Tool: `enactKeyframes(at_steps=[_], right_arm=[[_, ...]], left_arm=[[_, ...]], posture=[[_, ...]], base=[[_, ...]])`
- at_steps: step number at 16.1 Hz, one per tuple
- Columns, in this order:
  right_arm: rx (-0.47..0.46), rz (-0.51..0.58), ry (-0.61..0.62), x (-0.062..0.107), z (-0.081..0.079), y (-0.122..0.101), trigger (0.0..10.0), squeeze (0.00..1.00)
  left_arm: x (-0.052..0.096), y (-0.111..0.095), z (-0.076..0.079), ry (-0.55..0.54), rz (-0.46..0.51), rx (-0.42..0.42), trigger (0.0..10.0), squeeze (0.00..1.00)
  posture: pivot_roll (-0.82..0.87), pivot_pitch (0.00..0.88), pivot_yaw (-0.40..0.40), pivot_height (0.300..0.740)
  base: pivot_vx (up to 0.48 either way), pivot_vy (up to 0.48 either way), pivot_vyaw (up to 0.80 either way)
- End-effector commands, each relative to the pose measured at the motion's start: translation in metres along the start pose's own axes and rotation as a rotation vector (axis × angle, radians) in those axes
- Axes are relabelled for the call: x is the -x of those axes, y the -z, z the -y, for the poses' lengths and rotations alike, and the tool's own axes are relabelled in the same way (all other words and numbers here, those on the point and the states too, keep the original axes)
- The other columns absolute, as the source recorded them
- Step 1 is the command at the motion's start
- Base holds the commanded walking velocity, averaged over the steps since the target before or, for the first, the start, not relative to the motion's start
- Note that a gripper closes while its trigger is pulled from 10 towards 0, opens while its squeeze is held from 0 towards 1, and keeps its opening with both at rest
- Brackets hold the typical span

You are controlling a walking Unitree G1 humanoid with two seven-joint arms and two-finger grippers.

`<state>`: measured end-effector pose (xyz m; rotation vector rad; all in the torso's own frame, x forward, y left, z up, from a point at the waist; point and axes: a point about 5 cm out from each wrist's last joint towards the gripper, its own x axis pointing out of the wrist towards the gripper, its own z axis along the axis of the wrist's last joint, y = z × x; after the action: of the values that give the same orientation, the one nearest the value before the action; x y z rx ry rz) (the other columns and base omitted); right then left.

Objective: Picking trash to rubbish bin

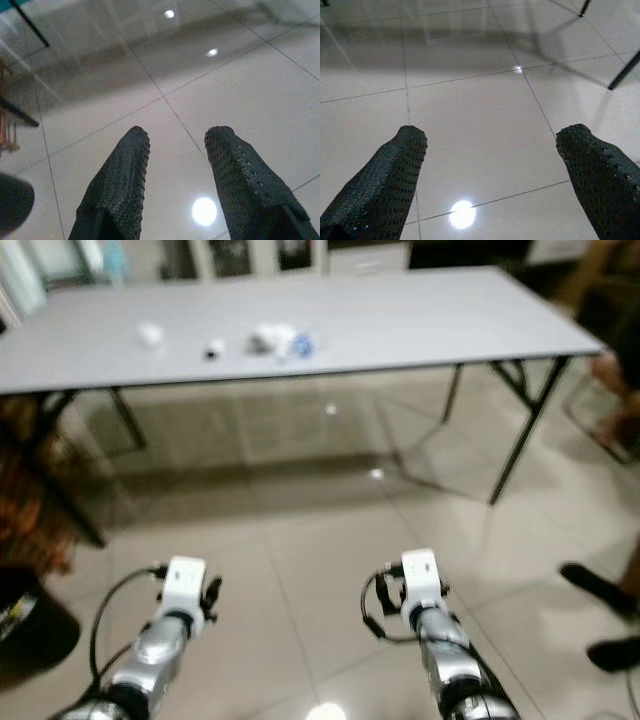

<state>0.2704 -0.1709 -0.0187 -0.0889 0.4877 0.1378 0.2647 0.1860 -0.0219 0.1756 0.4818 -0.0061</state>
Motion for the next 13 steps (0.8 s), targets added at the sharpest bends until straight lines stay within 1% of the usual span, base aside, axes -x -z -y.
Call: enactKeyframes(at_steps=[1, 13], right_arm=[[-0.010, 0.021, 0.010, -0.0012, 0.0032, -0.0051, 10.0, 0.00], [-0.008, 0.017, 0.019, -0.0015, 0.0039, -0.0054, 10.0, 0.00]], left_arm=[[-0.0006, 0.0001, 0.0025, 0.003, -0.010, 0.006, 10.0, 0.00], [-0.0004, 0.0007, 0.0011, -0.006, -0.011, 0.002, 10.0, 0.00]], posture=[[-0.04, 0.039, 0.019, 0.740], [-0.05, 0.017, 0.021, 0.740]], base=[[0.371, 0.000, 0.00], [0.395, 0.000, 0.00]])
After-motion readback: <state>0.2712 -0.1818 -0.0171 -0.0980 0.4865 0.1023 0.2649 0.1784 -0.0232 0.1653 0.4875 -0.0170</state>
